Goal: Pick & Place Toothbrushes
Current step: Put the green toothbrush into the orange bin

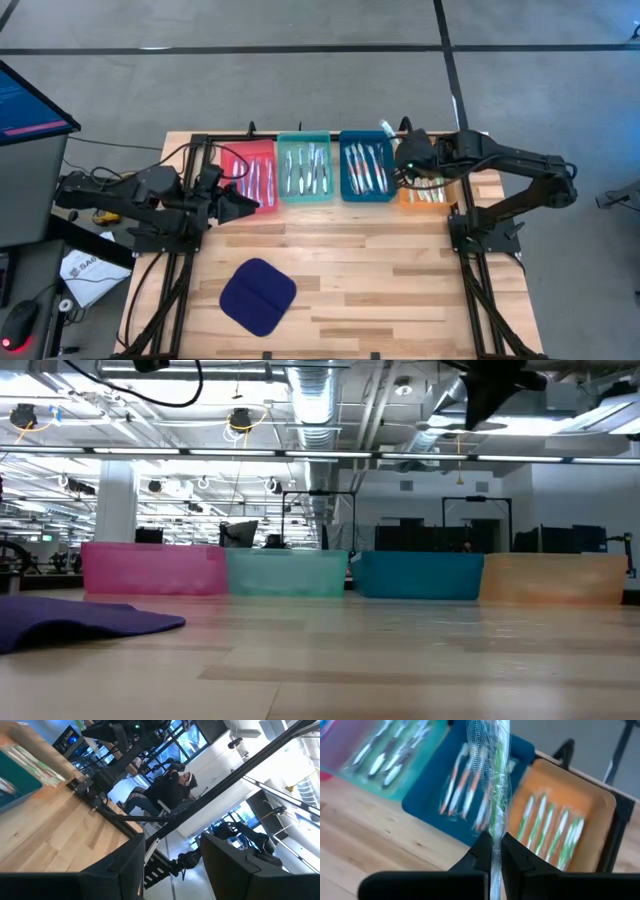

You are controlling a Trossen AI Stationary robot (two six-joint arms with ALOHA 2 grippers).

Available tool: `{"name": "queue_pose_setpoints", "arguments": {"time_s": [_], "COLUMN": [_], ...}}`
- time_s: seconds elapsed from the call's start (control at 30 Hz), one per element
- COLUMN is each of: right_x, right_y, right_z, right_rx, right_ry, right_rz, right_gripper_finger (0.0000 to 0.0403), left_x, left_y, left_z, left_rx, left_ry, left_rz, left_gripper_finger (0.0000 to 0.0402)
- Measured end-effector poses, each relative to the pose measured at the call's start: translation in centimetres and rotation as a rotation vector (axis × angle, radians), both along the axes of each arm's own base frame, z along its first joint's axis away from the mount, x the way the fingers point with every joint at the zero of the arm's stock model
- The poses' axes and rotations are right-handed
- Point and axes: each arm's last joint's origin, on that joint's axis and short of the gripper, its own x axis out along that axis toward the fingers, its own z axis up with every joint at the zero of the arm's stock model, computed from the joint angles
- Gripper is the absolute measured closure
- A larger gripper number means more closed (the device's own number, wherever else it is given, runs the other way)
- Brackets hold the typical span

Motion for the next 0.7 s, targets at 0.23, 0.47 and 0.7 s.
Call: {"name": "queue_pose_setpoints", "arguments": {"time_s": [0.23,0.47,0.7], "right_x": [-0.3,-0.3,0.9], "right_y": [-0.3,-0.3,1.5], "right_z": [-0.3,-0.3,0.0], "right_rx": [0.049,0.053,-0.047], "right_ry": [-0.025,-0.009,0.071], "right_rz": [-0.135,-0.100,0.266], "right_gripper_finger": [0.0393,0.0393,0.0393], "left_x": [0.1,0.1,0.1], "left_y": [0.0,0.0,-0.2], "left_z": [0.0,0.0,0.0], "left_rx": [0.000,-0.001,-0.031], "left_ry": [0.002,0.001,0.004], "left_rz": [-0.001,-0.001,-0.063], "left_gripper_finger": [0.0215,0.0215,0.0215]}}
